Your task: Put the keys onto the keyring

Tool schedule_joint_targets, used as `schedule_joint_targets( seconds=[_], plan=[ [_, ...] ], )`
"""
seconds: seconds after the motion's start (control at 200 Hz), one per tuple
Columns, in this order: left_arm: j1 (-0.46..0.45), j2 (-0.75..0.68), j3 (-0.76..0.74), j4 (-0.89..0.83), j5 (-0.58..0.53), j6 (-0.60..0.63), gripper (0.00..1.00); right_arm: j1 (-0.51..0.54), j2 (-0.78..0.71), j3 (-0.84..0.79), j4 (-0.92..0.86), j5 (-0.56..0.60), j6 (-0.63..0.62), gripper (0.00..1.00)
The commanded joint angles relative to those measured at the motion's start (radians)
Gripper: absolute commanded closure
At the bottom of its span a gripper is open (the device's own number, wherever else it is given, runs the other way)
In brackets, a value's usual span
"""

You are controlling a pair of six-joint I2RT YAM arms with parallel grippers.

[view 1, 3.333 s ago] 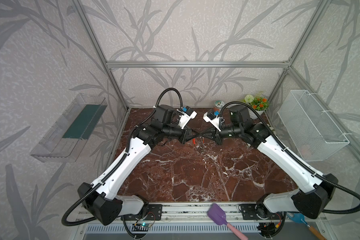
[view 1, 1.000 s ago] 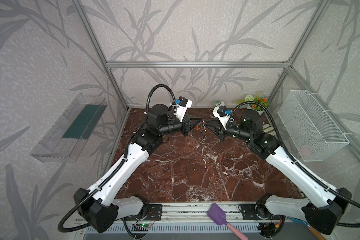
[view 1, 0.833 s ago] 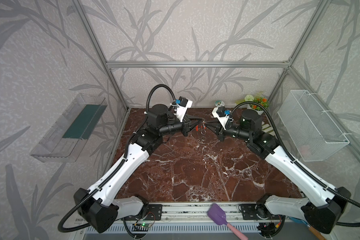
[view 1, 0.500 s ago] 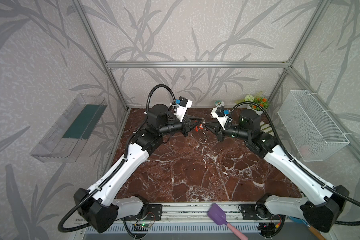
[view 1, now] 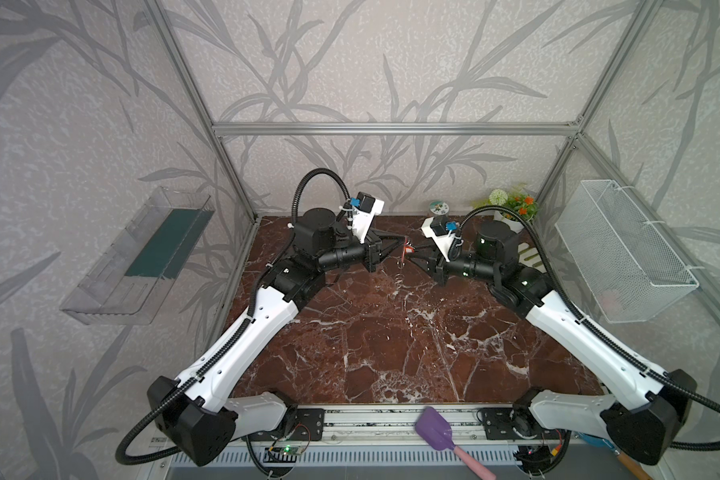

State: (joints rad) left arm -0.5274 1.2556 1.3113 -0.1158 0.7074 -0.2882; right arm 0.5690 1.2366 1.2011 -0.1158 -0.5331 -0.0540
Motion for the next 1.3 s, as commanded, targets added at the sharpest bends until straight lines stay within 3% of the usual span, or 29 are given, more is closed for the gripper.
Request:
schedule_joint_targets(
  seconds=[0.0,0.28,0.425,0.795,1.1,1.294],
  plan=[
    [0.002,-0.029,0.017,0.039,0.001,0.007,1.0,-0.041,-0.045,-0.023,0.105,-0.035,0.102,0.75],
    [0.002,-0.027,0.014,0.049,0.002,0.005,1.0,-0.089,-0.014,-0.045,0.345,-0.169,0.34,0.73],
    [0.003,-0.026,0.014,0.048,0.0,0.006,1.0,-0.089,0.026,-0.023,0.395,-0.211,0.398,0.72],
    [0.002,-0.025,0.016,0.048,-0.01,0.007,1.0,-0.09,0.033,-0.021,0.378,-0.215,0.397,0.69],
    [0.002,-0.02,0.02,0.038,-0.017,0.007,1.0,-0.082,-0.031,0.004,0.214,-0.127,0.253,0.67],
    [0.002,-0.022,0.02,0.046,-0.007,0.0,1.0,-0.082,-0.015,0.002,0.187,-0.177,0.253,0.7]
  ],
)
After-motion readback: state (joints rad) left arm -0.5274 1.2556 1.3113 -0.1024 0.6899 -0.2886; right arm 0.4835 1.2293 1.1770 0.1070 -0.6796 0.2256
